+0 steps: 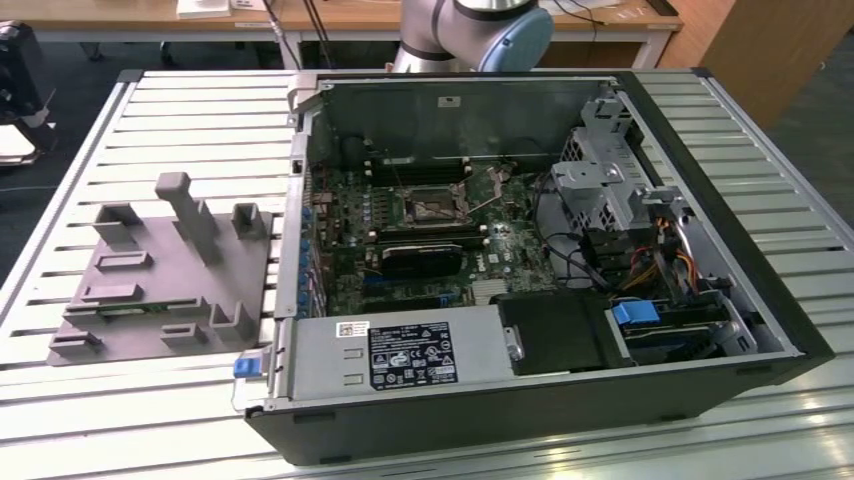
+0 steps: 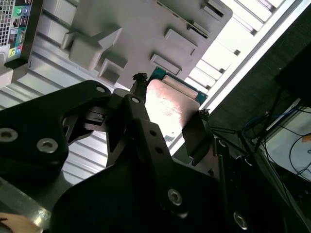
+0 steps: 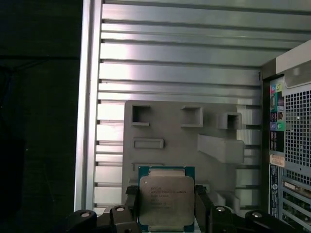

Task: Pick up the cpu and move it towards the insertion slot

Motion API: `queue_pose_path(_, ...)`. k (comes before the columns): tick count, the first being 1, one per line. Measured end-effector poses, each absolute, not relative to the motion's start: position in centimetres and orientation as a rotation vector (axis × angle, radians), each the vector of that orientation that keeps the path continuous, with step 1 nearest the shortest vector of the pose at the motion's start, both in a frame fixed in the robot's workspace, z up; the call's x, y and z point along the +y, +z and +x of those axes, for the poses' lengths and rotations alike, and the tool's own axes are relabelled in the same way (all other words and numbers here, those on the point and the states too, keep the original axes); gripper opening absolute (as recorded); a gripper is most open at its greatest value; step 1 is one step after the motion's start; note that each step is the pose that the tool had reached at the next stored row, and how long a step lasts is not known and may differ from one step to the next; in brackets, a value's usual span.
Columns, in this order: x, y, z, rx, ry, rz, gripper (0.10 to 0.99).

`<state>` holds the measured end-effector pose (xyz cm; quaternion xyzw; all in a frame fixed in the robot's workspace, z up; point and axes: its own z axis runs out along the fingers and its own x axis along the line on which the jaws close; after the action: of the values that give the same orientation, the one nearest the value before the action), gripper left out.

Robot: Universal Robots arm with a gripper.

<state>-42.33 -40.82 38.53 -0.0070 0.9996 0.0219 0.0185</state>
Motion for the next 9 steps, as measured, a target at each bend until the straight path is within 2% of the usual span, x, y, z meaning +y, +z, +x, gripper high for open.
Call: queue_pose_path(9,-40.8,38.5,-40.5,3.104,0.068,-0.022,0.541)
